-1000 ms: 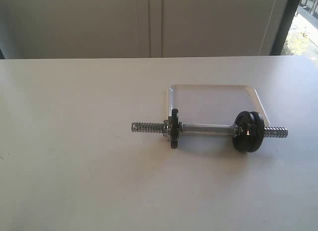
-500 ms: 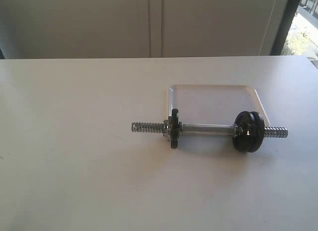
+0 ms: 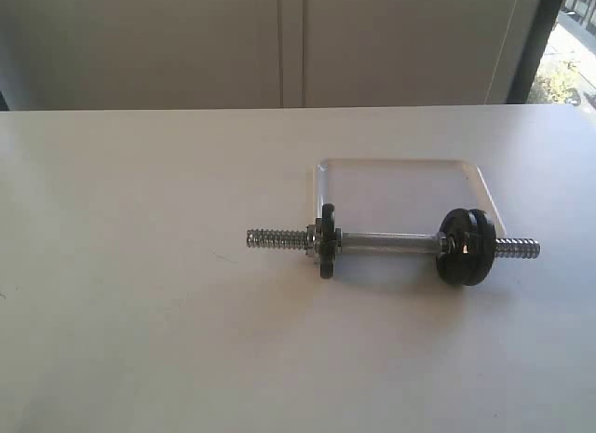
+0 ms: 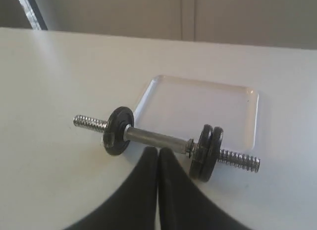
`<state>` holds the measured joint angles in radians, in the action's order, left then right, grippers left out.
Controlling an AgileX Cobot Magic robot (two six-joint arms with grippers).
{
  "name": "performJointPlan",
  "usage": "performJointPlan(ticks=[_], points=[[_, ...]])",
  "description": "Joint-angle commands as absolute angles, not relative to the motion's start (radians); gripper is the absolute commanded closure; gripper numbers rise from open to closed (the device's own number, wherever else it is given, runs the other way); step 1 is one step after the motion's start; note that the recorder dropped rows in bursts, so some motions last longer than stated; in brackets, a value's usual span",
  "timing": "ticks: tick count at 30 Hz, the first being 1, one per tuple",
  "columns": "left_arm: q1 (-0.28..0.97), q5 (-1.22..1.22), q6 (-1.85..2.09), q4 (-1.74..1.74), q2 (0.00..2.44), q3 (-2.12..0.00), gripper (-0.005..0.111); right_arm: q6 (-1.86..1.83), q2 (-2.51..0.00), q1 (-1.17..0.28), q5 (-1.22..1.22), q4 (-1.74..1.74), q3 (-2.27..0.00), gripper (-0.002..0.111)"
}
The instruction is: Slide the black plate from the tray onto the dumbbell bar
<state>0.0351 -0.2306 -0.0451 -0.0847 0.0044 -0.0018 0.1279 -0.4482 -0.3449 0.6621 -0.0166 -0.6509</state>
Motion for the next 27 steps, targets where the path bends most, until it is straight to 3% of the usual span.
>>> performJointPlan(ticks=[1, 6, 20, 27], points=[[0.043, -0.226, -0.046, -0.093, 0.0, 0.0, 0.107, 0.106, -0.301, -0.289, 0.489, 0.0, -0.54, 0.107], [0.043, -0.226, -0.046, -0.093, 0.0, 0.0, 0.107, 0.046, -0.171, -0.276, 0.34, 0.0, -0.401, 0.107], [0.043, -0.226, -0.046, -0.093, 0.0, 0.0, 0.107, 0.034, 0.0, -0.181, 0.378, 0.0, -0.019, 0.107], [0.043, -0.226, -0.046, -0.093, 0.0, 0.0, 0.107, 0.037, 0.0, -0.128, 0.342, 0.0, 0.0, 0.107]])
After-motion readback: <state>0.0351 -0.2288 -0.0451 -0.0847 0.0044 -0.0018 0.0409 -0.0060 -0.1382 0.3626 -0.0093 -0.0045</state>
